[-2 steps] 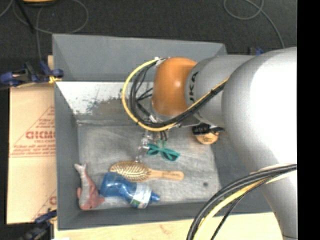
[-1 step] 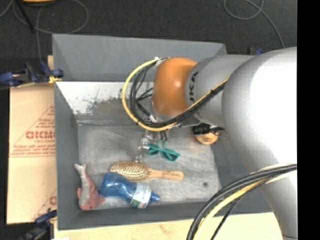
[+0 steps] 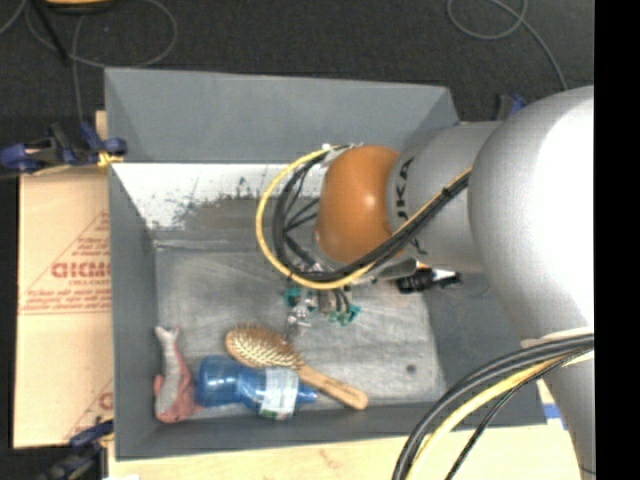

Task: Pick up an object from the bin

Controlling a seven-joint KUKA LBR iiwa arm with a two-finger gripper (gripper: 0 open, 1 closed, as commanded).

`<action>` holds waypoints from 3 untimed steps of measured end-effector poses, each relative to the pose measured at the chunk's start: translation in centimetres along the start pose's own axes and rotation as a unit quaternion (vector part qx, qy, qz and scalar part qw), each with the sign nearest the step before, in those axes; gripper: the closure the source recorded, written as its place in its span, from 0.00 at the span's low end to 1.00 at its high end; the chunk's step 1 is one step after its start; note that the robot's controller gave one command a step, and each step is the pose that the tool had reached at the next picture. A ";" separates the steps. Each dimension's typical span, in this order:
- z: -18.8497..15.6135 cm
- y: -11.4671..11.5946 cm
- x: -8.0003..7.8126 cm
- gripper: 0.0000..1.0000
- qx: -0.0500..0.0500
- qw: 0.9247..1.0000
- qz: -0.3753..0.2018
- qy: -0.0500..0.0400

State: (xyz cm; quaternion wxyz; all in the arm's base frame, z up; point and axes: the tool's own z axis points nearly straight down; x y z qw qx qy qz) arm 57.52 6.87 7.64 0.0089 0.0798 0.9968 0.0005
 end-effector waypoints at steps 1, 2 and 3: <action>-0.6 1.2 3.4 0.00 0.001 1.000 -0.011 0.007; -2.7 -2.0 0.3 0.00 0.001 0.997 0.073 0.008; -2.0 -1.5 2.8 0.00 0.002 0.991 0.135 0.007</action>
Offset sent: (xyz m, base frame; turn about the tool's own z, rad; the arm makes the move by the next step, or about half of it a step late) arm 0.0157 -0.0529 0.0491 0.3002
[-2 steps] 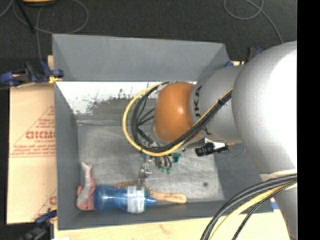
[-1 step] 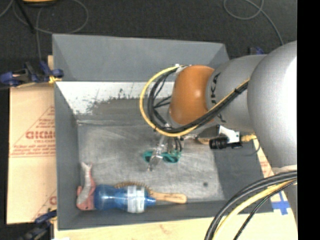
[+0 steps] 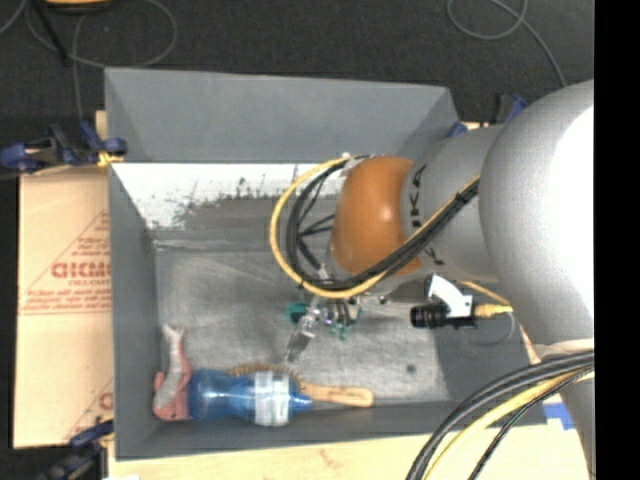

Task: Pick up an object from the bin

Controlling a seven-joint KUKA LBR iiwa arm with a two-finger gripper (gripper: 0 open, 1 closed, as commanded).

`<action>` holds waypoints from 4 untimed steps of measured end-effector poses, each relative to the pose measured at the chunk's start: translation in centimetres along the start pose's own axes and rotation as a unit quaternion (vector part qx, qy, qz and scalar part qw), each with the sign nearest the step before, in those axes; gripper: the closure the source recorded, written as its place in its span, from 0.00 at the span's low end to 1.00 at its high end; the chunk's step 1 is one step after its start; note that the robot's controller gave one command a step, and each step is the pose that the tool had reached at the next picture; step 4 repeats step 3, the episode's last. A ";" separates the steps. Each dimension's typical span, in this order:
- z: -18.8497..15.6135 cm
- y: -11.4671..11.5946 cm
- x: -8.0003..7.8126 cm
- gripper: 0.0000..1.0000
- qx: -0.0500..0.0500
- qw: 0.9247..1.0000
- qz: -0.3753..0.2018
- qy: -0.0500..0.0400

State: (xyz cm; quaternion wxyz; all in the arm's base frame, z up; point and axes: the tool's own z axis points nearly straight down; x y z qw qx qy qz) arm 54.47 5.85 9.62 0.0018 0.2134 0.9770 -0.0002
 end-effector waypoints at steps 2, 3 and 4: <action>2.1 -1.0 -6.9 1.00 -0.002 0.985 -0.170 -0.005; -11.3 -0.4 -7.3 1.00 -0.001 0.987 -0.163 -0.001; -11.3 -0.4 -7.3 1.00 -0.001 0.987 -0.163 -0.001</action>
Offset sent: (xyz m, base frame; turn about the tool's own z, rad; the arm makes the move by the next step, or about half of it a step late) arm 0.0000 0.0000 0.0000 0.0000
